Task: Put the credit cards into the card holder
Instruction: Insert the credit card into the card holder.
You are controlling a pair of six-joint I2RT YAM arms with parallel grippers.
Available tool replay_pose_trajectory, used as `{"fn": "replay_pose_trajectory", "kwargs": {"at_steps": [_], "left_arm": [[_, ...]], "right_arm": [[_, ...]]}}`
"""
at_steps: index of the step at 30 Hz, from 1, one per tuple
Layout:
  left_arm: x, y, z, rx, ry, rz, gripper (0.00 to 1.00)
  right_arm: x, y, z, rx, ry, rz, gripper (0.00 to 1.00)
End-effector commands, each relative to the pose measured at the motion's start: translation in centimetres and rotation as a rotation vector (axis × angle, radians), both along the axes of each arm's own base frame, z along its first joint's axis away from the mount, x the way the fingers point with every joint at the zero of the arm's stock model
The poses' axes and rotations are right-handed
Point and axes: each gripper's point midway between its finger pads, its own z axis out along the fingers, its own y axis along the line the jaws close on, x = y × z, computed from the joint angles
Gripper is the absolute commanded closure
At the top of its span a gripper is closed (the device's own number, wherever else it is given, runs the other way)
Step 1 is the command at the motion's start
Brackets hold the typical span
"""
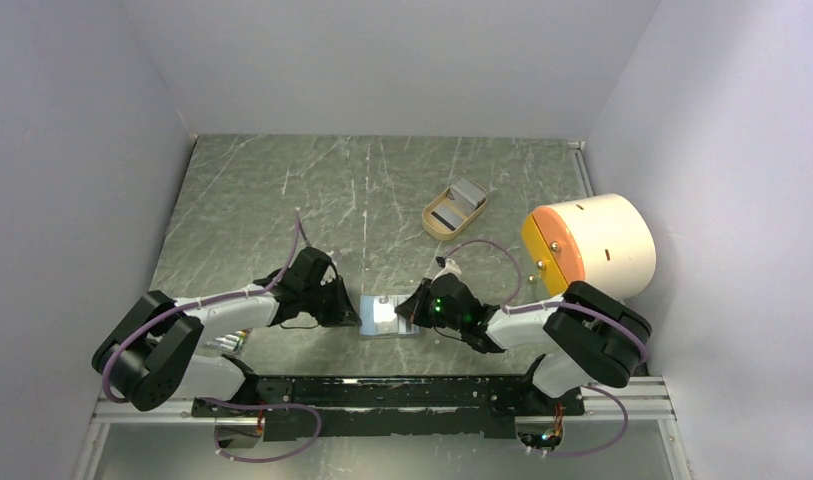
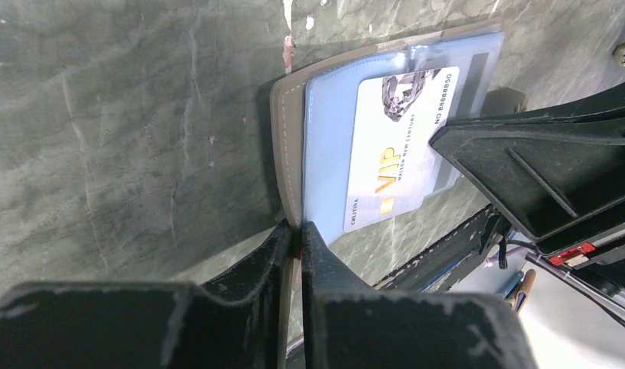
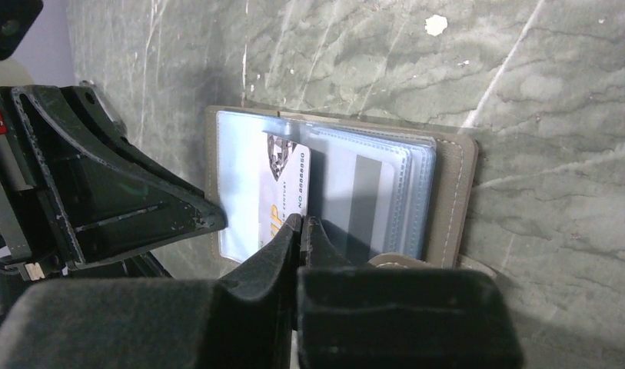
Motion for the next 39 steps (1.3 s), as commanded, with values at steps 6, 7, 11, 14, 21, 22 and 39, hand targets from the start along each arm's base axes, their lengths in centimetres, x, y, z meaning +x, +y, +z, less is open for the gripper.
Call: {"fn": "replay_pose_trajectory", "kwargs": {"at_steps": [6,7,11,14,21,22,39], "left_arm": [[-0.2,-0.3,0.2,-0.012,-0.004,-0.021,0.87],[-0.2,-0.2,0.2,-0.01,-0.004,-0.02,0.88],[-0.2,-0.2,0.2,-0.008,-0.005,-0.02,0.87],[-0.2,-0.3,0.2,-0.011,-0.004,-0.021,0.87],[-0.2,0.0,0.1,0.001,-0.003,-0.011,0.83],[-0.3,0.1,0.2,0.004,-0.003,-0.009,0.82],[-0.4,0.2,0.6,-0.01,-0.019,-0.001,0.85]], "right_arm": [[-0.4,-0.6,-0.3,0.023,-0.015,0.011,1.0],[-0.4,-0.9,-0.3,0.018,-0.021,0.006,1.0],[-0.4,-2.2,-0.4,-0.01,-0.024,-0.023,1.0],[-0.3,-2.7,-0.4,0.004,-0.027,-0.052,1.0],[0.2,-2.2,-0.7,0.04,-0.02,-0.083,1.0],[0.3,-2.3,-0.6,0.042,-0.023,-0.09,1.0],[1.4,-3.7,0.2,0.037,-0.071,-0.179,1.0]]}}
